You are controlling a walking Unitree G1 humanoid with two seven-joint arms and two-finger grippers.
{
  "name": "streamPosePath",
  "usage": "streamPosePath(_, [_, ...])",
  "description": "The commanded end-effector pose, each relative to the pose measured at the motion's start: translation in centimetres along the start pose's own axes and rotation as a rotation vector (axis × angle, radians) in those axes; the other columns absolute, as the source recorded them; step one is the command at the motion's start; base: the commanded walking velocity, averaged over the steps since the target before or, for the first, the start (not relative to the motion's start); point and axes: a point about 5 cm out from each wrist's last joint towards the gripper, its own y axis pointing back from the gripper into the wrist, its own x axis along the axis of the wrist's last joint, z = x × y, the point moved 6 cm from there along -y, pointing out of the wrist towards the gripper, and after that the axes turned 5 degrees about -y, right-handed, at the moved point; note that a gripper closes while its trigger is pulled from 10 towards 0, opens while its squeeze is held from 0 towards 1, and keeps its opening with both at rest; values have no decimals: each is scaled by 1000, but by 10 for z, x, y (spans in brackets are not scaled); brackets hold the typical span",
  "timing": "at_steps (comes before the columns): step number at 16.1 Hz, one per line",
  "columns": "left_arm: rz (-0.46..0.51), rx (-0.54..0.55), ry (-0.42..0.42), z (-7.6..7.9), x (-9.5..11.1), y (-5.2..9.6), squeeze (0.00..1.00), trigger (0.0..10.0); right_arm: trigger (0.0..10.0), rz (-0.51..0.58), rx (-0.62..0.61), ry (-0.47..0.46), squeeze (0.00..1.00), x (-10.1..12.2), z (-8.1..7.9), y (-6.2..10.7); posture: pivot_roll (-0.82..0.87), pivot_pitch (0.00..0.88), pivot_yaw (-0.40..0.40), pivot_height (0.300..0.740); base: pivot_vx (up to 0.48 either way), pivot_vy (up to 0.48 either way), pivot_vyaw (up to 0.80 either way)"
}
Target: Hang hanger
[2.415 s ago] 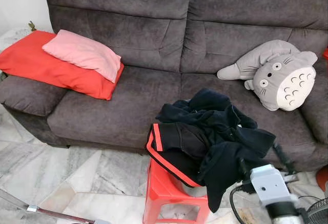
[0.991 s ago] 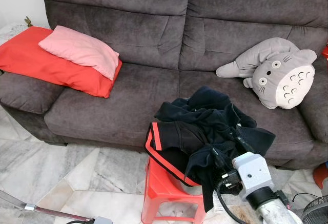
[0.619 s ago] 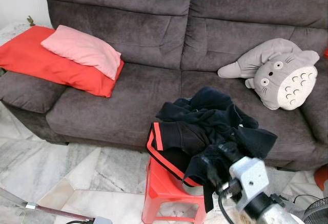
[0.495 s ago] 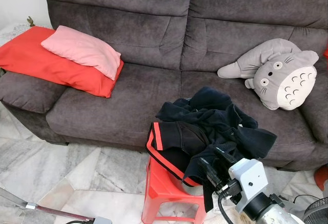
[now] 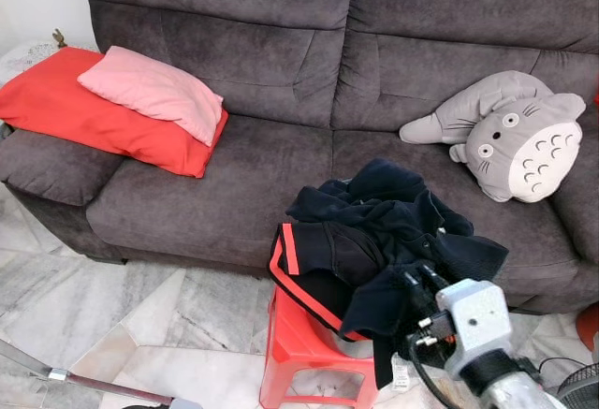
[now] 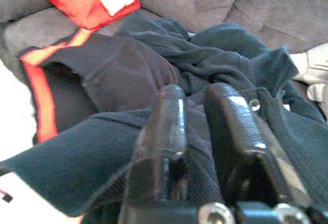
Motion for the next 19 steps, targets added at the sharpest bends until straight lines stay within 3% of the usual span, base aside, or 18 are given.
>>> streamPosePath(1, [-45, -15, -5, 5, -14, 3, 0, 10000, 0, -6, 41, 4, 0, 3, -8, 5, -171, 155, -37, 740, 0, 0, 0])
streamPosePath(5, [-41, -20, -3, 7, -13, 2, 0, 10000, 0, -13, 119, -1, 0, 8, -19, 3, -169, 161, -44, 740, 0, 0, 0])
streamPosePath(11, [-46, -22, 1, 8, -14, 2, 0, 10000, 0, -73, 14, 27, 0, 2, 2, 3, -174, 169, -44, 740, 0, 0, 0])
streamPosePath(12, [-46, -22, -1, 8, -13, 2, 0, 10000, 2549, 48, 27, -7, 0, 25, -1, 3, -179, 169, -44, 740, 0, 0, 0])
streamPosePath(13, [-44, -25, -4, 9, -12, 2, 0, 10000, 10000, 81, 88, -33, 0, 34, -12, 7, -184, 171, -44, 740, 0, 0, 0])
streamPosePath(15, [-43, -26, -5, 9, -12, 1, 0, 10000, 10000, 87, 209, -36, 0, 40, -31, 17, -197, 177, -43, 740, 0, 0, 0])
streamPosePath(16, [-42, -31, -9, 10, -11, 1, 0, 10000, 10000, 88, 315, -106, 0, 46, -46, 31, -207, 177, -42, 740, 0, 0, 0])
streamPosePath(17, [-47, -42, -21, 12, -12, 1, 0, 10000, 10000, 87, 474, -200, 1000, 54, -68, 56, -236, 183, -41, 740, 0, 0, 0])
streamPosePath(18, [-48, -50, -26, 14, -12, 1, 0, 10000, 10000, 57, 415, -196, 1000, 47, -56, 63, -249, 188, -40, 740, 0, 0, 0])
streamPosePath(19, [-47, -54, -29, 15, -11, 1, 0, 10000, 10000, 41, 282, -129, 1000, 39, -33, 61, -256, 191, -37, 740, 0, 0, 0])
